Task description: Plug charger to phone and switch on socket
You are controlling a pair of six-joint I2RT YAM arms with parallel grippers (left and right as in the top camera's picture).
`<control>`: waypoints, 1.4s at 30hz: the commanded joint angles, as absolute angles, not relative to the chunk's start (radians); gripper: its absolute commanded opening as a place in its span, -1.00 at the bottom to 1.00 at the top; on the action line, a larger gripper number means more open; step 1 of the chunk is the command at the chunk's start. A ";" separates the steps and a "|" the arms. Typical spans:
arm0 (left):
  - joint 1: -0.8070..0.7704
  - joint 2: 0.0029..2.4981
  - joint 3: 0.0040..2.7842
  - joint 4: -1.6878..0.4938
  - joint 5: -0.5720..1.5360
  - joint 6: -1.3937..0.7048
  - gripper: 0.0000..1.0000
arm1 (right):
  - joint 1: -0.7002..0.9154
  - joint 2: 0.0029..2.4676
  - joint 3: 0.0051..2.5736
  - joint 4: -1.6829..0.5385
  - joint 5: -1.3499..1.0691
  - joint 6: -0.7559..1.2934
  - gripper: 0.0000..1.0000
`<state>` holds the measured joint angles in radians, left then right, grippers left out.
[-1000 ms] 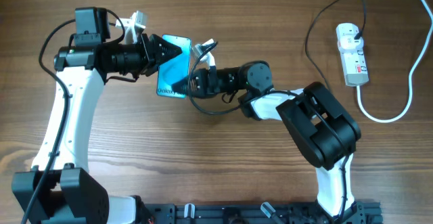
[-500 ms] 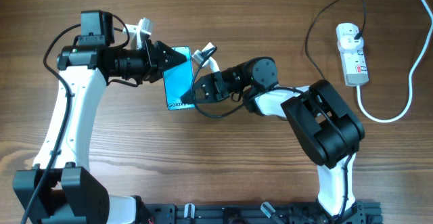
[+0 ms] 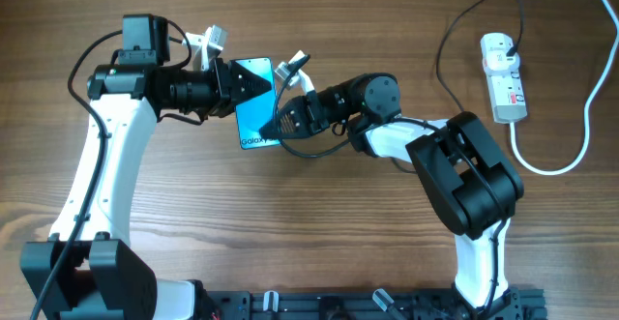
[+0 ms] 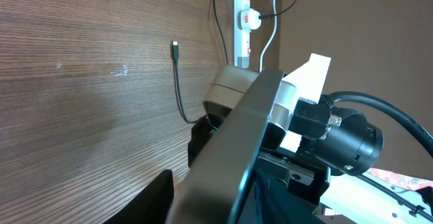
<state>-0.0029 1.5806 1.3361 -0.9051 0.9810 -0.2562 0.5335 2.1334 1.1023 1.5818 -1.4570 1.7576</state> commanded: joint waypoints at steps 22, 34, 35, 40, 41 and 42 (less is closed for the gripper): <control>-0.022 1.560 1.356 -0.849 1.121 -0.270 -0.92 | 0.565 2.159 1.150 1.656 -1.387 1.862 0.75; 0.184 1.562 1.356 -0.935 0.938 -0.552 -0.92 | 0.414 2.160 1.150 1.652 -1.462 1.837 0.99; 0.200 1.562 1.356 -0.949 0.945 -0.569 -0.92 | 0.405 2.160 1.150 1.631 -1.467 1.822 0.99; 0.218 1.562 1.356 -1.085 1.048 -0.577 -0.92 | 0.385 2.160 1.116 1.427 -1.406 1.618 0.99; 0.209 1.562 1.356 -1.105 1.105 -0.561 -0.92 | 0.383 2.160 1.113 1.412 -1.380 1.606 1.00; 0.201 1.562 1.356 -1.102 1.190 -0.554 -0.92 | 0.376 2.160 1.113 1.386 -1.357 1.596 0.99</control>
